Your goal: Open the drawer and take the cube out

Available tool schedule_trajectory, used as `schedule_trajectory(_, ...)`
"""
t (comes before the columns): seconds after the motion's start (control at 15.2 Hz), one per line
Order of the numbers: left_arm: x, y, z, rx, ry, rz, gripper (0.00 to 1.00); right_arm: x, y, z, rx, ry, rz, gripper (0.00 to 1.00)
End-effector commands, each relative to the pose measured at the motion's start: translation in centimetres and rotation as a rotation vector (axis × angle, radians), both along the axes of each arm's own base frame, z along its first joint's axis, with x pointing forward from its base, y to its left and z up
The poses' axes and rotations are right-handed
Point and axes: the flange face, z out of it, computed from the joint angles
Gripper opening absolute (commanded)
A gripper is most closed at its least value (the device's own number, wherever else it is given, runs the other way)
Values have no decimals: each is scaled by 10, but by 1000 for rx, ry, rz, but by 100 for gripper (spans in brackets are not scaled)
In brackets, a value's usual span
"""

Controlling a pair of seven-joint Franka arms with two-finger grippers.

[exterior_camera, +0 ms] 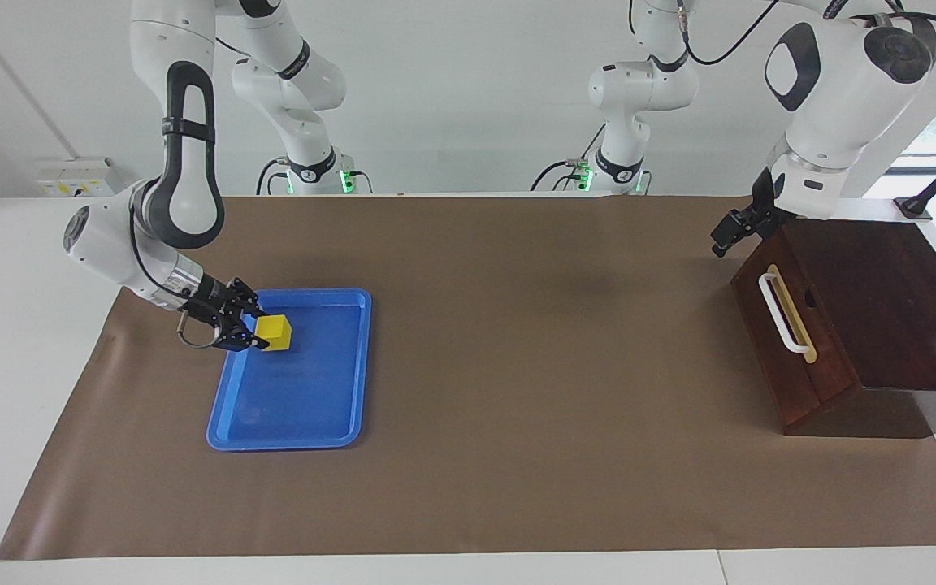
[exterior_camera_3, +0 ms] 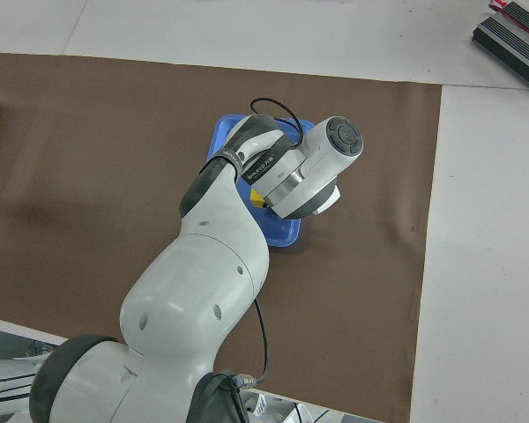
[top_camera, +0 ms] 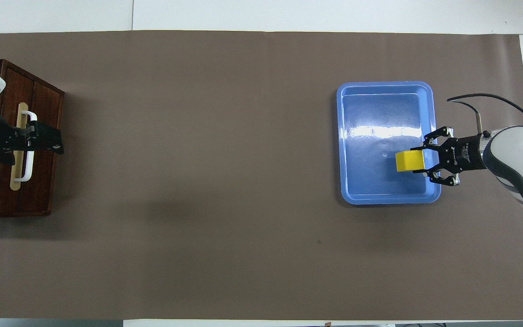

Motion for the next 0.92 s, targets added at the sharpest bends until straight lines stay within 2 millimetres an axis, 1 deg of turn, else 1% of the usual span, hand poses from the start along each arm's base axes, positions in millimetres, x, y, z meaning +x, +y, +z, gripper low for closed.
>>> schedule_trajectory(0.0,3,-17,19,-20,-3,-58,100,-13,0,-4,-28,-10,-4,0)
schedule_trajectory(0.13,1,-20,16,-17,15,-64,100,-17,-1,-11,-41,-11,-15,0)
schedule_trajectory(0.26,3,-13,18,-17,10,-55,100,-20,-1,-16,-45,-9,-14,0)
schedule_trajectory(0.39,4,-12,24,-14,3,-56,100,-20,-2,-16,-45,-10,-14,0)
schedule_trajectory(0.46,5,-11,24,-16,3,-71,100,-20,-2,-16,-45,-13,-7,0)
schedule_trajectory(0.59,6,1,23,-20,12,-80,100,-20,-1,-16,-44,-13,-4,0)
schedule_trajectory(0.66,10,5,15,-21,25,-74,100,-20,-2,-16,-44,-13,-5,26)
schedule_trajectory(0.72,9,7,14,-21,28,-72,100,-20,-1,-16,-44,-14,-3,60)
schedule_trajectory(0.79,9,7,14,-21,31,-72,100,-20,-1,-16,-44,-13,-4,72)
schedule_trajectory(0.85,8,6,15,-21,28,-74,100,-20,-1,-16,-44,-14,-2,82)
